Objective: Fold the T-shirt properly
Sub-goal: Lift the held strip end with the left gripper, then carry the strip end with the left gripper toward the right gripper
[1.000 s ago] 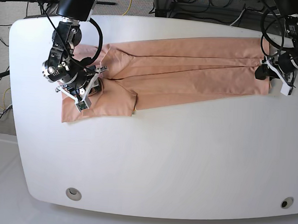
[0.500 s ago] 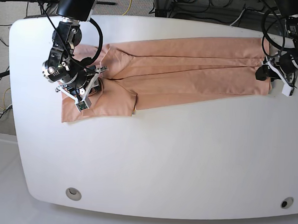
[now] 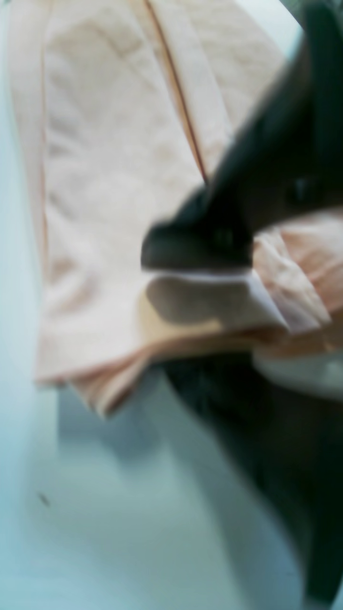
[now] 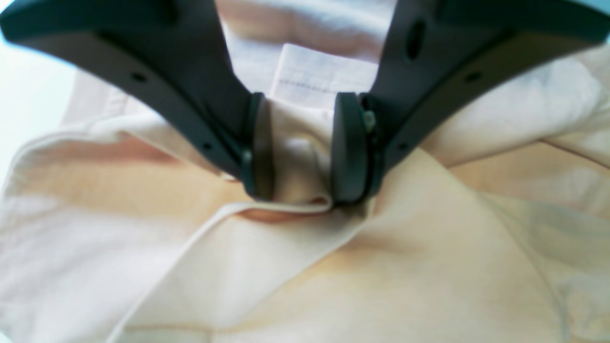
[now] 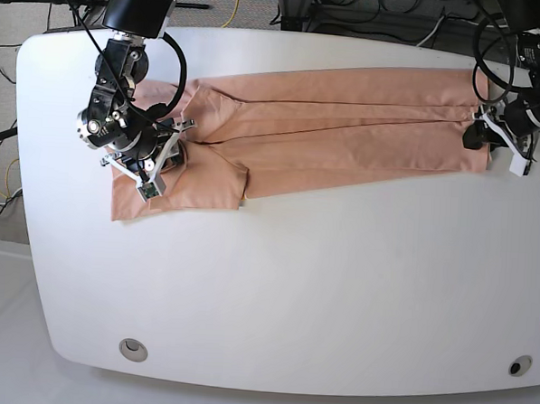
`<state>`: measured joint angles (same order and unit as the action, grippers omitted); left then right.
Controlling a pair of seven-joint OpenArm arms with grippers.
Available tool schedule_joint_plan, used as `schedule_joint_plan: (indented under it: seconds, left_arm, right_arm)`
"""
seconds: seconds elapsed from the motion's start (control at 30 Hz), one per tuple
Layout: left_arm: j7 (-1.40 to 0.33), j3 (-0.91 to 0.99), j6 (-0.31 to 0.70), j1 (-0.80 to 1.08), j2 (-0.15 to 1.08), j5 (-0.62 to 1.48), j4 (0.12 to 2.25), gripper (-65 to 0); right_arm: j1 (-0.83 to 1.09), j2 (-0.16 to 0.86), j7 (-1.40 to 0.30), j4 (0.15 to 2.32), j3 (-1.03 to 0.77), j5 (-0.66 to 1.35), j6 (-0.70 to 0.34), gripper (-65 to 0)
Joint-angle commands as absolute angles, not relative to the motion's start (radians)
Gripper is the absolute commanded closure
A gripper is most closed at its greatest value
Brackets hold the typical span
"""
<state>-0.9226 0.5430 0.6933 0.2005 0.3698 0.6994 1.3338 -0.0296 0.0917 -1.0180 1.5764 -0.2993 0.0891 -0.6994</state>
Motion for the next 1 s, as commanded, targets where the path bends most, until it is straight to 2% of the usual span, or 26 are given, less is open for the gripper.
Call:
schedule_joint_plan:
  seconds: [0.0,0.17,0.47,0.53,0.67,0.97]
  left_arm:
    - [-0.924,0.548,0.698,0.201,0.385,0.694,1.345,-8.1]
    - [-0.951,0.551,0.698,0.200,0.382,0.697,1.364,0.0]
    - [-1.049,0.559,0.698,0.205,0.363,0.703,1.537,0.0]
    - [-1.076,0.556,0.698,0.208,0.325,0.712,1.663,0.0]
    - [-1.101,0.554,0.698,0.207,0.292,0.717,1.759,0.0]
    - [-1.145,0.546,0.698,0.195,0.241,0.718,1.891,0.0]
  right_arm:
    - [-0.040,0.097,-1.024,1.590,-0.299,0.088,-0.698,-20.4]
    - [-0.041,0.096,-1.023,1.587,-0.297,0.087,-0.698,-20.5]
    - [-0.041,0.095,-1.025,1.587,-0.298,0.086,-0.698,-20.1]
    - [-0.043,0.097,-1.020,1.589,-0.299,0.087,-0.698,-20.1]
    - [-0.043,0.096,-1.019,1.587,-0.300,0.085,-0.698,-20.1]
    - [-0.040,0.095,-1.019,1.588,-0.297,0.081,-0.698,-20.1]
